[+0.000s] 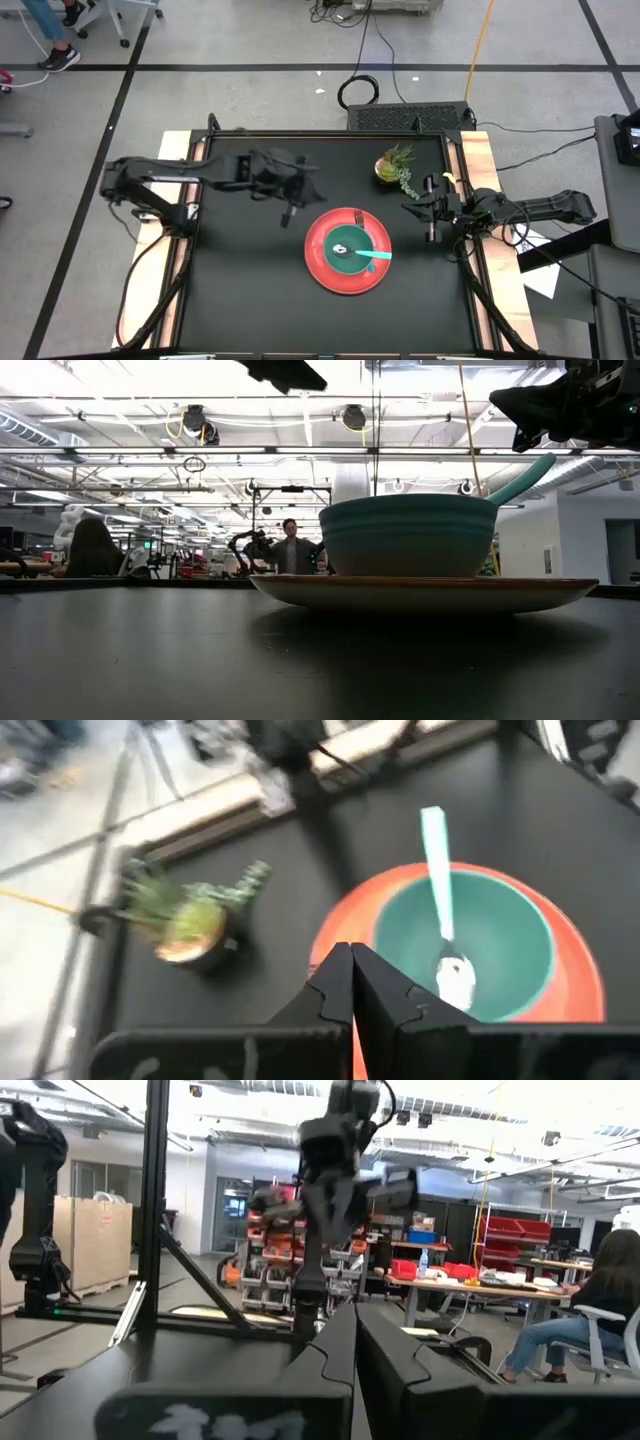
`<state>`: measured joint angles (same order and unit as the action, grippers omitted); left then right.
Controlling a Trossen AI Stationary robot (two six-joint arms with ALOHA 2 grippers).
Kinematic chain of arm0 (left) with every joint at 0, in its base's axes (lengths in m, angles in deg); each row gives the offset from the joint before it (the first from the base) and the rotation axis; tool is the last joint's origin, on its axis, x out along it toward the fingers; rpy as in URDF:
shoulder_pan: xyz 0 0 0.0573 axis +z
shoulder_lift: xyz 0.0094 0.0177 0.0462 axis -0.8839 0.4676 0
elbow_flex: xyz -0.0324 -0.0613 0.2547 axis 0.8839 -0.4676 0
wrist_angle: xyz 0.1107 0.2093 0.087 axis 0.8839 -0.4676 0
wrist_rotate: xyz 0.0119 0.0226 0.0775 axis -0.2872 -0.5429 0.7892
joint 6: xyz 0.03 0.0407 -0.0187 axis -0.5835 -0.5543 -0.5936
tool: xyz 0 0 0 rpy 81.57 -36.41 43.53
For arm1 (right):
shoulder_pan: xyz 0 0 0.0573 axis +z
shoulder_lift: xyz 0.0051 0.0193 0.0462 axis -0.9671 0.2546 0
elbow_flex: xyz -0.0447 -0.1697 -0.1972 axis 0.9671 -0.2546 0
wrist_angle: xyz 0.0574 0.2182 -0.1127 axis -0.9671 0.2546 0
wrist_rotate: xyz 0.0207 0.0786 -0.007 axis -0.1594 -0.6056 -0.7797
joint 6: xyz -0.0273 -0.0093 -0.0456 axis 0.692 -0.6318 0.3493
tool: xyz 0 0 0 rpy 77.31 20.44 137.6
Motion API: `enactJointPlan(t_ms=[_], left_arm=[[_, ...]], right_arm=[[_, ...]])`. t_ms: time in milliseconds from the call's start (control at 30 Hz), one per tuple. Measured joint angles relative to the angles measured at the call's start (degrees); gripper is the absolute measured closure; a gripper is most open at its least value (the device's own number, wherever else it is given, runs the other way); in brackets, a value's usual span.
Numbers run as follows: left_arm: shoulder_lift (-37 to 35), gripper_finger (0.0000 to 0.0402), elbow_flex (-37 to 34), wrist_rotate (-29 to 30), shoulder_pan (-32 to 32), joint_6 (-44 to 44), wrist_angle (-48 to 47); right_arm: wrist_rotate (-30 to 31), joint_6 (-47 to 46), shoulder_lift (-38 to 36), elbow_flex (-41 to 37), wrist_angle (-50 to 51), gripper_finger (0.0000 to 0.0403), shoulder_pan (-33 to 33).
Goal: Set table place
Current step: Return to Home Position
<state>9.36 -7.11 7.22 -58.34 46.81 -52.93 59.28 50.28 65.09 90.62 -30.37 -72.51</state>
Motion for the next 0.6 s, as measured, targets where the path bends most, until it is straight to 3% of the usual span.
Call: enactJointPlan(t_ms=[267, 400, 500, 600], left_arm=[[-16.0, 0.04, -10.2, 4.5, 6.3, 2.8, 4.3], [-23.7, 0.04, -19.5, -1.4, 8.7, 8.8, 15.4], [-27.2, 0.0401, -28.2, -6.6, 8.8, 14.0, 30.9], [-29.2, 0.0401, -35.0, -7.6, 8.8, 16.9, 41.4]], right_arm=[[-0.2, 0.0, -0.1, 0.0, -0.2, 0.0403, 0.0], [-0.3, 0.0, -0.1, 0.0, -0.4, 0.0403, 0.0], [-0.2, 0.0, 0.0, 0.0, -1.3, 0.0403, 0.0], [-0.2, 0.0, 0.0, 0.0, -1.8, 0.0403, 0.0]])
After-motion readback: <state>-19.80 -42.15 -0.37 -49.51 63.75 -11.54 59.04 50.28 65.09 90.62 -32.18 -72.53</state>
